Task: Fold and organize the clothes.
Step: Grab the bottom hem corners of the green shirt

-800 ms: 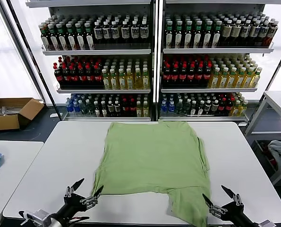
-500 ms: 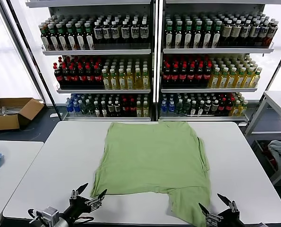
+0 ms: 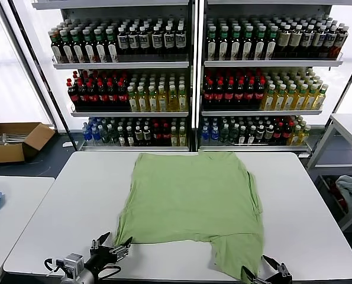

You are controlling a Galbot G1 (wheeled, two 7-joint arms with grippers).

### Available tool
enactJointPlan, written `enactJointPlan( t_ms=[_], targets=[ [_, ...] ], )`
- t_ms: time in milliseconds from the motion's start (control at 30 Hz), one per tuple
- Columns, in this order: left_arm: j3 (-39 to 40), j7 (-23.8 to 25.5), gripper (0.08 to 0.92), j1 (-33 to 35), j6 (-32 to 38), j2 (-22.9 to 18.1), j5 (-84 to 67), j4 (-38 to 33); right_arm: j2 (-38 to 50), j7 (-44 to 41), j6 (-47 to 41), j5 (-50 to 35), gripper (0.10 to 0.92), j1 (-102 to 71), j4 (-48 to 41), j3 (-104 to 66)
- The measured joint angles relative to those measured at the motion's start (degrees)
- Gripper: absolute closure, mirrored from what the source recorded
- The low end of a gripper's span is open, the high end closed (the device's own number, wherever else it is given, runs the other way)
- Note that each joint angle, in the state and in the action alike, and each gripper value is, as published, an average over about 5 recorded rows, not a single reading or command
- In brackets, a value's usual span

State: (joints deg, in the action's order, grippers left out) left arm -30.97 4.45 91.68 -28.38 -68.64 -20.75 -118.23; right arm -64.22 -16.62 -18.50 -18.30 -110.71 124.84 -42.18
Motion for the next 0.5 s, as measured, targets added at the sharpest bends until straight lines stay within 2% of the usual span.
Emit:
enactJointPlan(
  t_ms=[367,500],
  targets=[
    [1.74,-1.76,0.681,0.52,1.47,0.24,0.91,-0.16,-1.25,-0.54,1.67,-0.19,0.855,0.24,-0.71,0.86],
    [2.16,-1.90,0.793,1.07,2.49,0.10,1.70,-0.52,-1.56,-0.86,3.26,-0.24,0.919,0.37,-1.07,0.91]
  ],
)
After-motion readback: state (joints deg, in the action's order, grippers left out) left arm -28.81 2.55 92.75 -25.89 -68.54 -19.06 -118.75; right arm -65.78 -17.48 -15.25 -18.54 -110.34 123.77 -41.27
